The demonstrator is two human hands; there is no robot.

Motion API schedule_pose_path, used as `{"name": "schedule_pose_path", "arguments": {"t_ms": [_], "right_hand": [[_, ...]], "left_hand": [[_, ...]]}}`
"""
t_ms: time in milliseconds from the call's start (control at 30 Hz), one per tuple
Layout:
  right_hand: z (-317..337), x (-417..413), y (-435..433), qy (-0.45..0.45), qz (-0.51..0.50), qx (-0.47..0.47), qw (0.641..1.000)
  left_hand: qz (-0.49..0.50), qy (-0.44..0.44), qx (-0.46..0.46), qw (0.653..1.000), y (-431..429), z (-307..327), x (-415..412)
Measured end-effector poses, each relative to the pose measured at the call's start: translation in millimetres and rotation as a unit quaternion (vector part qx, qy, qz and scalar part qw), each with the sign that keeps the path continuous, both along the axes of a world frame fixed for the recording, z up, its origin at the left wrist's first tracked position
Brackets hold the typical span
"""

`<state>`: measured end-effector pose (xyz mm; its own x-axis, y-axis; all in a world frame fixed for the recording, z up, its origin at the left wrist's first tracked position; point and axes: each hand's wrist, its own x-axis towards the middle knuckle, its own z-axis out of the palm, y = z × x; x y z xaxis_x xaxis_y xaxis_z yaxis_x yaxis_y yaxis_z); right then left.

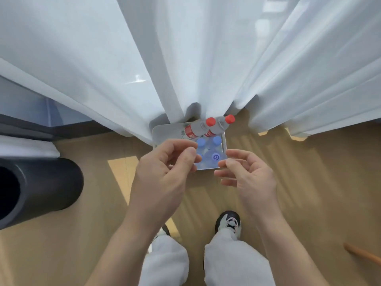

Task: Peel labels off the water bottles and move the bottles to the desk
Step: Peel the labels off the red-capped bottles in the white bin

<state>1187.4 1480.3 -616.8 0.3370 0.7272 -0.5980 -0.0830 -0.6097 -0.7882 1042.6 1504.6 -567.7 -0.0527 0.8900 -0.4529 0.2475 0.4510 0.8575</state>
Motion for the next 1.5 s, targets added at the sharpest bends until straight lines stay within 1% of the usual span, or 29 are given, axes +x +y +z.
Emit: {"name": "schedule_pose_path", "arguments": {"t_ms": [67, 133, 167, 233, 267, 367, 467, 533, 600, 633, 733, 833, 900, 967, 1000, 1033, 1067, 1133, 1167, 1200, 1233, 1300, 1333, 1400, 1500], "right_hand": [[-38.6, 3.6, 9.5, -0.02, 0.036, -0.004, 0.999], [-75.1, 8.6, 28.2, -0.067, 0.117, -0.015, 0.991], [-92.8, 13.2, 41.1, -0.109, 0.171, -0.015, 0.979], [-123.2, 19.6, 68.1, -0.203, 0.259, -0.003, 0.944], [-136.5, 22.1, 81.4, -0.244, 0.275, 0.009, 0.93], [-171.3, 25.3, 113.4, -0.305, 0.287, 0.036, 0.907], [-199.8, 23.2, 140.7, -0.371, 0.334, 0.033, 0.866], [-212.2, 20.6, 152.5, -0.386, 0.347, 0.024, 0.854], [-218.1, 15.5, 157.7, -0.392, 0.381, -0.022, 0.837], [-219.5, 12.7, 157.0, -0.384, 0.39, -0.041, 0.836], [-229.4, 6.9, 152.2, -0.361, 0.363, -0.051, 0.858], [-238.6, -3.3, 157.4, -0.333, 0.296, -0.007, 0.895], [-246.8, -15.1, 162.0, -0.262, 0.275, 0.028, 0.925], [-252.8, -31.2, 162.9, -0.158, 0.293, 0.03, 0.943], [-255.7, -39.9, 160.6, -0.122, 0.315, 0.018, 0.941], [-258.6, -48.2, 158.0, -0.114, 0.343, 0.015, 0.932], [-261.8, -55.7, 156.1, -0.137, 0.368, 0.024, 0.919], [-263.2, -66.3, 155.2, -0.237, 0.378, 0.06, 0.893], [-261.9, -68.4, 156.3, -0.278, 0.365, 0.071, 0.886], [-260.3, -68.1, 157.8, -0.292, 0.346, 0.075, 0.888], [-257.0, -66.8, 159.3, -0.281, 0.321, 0.072, 0.902], [-245.2, -60.7, 159.9, -0.214, 0.261, 0.07, 0.939], [-236.2, -57.9, 159.3, -0.186, 0.235, 0.081, 0.95], [-212.5, -51.2, 156.3, -0.153, 0.2, 0.117, 0.961], [-174.9, -35.3, 146.9, -0.073, 0.147, 0.188, 0.968]], "left_hand": [[0.007, 0.004, 0.01, 1.0, 6.8, -41.3, -5.2], [0.03, 0.012, 0.022, 0.999, 16.8, -83.8, -10.8], [0.049, 0.007, 0.026, 0.998, 23.8, -103.4, -12.6], [0.073, -0.011, 0.031, 0.997, 38.1, -135.0, -15.0], [0.068, -0.018, 0.039, 0.997, 46.3, -146.6, -15.4], [0.025, -0.024, 0.08, 0.996, 70.4, -168.0, -16.6], [0.01, -0.032, 0.125, 0.992, 87.6, -185.6, -19.7], [0.006, -0.027, 0.124, 0.992, 92.9, -193.4, -22.4], [0.006, -0.012, 0.114, 0.993, 94.3, -193.1, -24.6], [0.007, -0.01, 0.107, 0.994, 93.8, -189.3, -25.3], [-0.002, -0.005, 0.084, 0.996, 88.7, -180.1, -32.0], [-0.01, 0.027, 0.082, 0.996, 83.9, -182.5, -45.2], [0.01, 0.042, 0.091, 0.995, 85.3, -183.9, -55.0], [0.023, 0.049, 0.105, 0.993, 87.8, -183.8, -60.6], [0.024, 0.052, 0.11, 0.992, 87.3, -183.1, -61.4], [0.023, 0.053, 0.113, 0.992, 85.6, -182.3, -61.5], [0.018, 0.054, 0.113, 0.992, 83.1, -181.8, -62.1], [-0.001, 0.069, 0.104, 0.992, 76.3, -182.9, -65.5], [-0.012, 0.083, 0.099, 0.992, 73.3, -184.9, -68.6], [-0.02, 0.098, 0.095, 0.99, 71.5, -187.6, -72.6], [-0.025, 0.114, 0.092, 0.989, 71.6, -190.7, -77.0], [-0.031, 0.144, 0.087, 0.985, 75.5, -196.4, -84.9], [-0.031, 0.153, 0.084, 0.984, 78.5, -199.1, -88.1], [-0.051, 0.173, 0.069, 0.981, 83.4, -204.7, -90.9], [-0.135, 0.205, 0.05, 0.968, 85.2, -208.3, -86.8]]}}
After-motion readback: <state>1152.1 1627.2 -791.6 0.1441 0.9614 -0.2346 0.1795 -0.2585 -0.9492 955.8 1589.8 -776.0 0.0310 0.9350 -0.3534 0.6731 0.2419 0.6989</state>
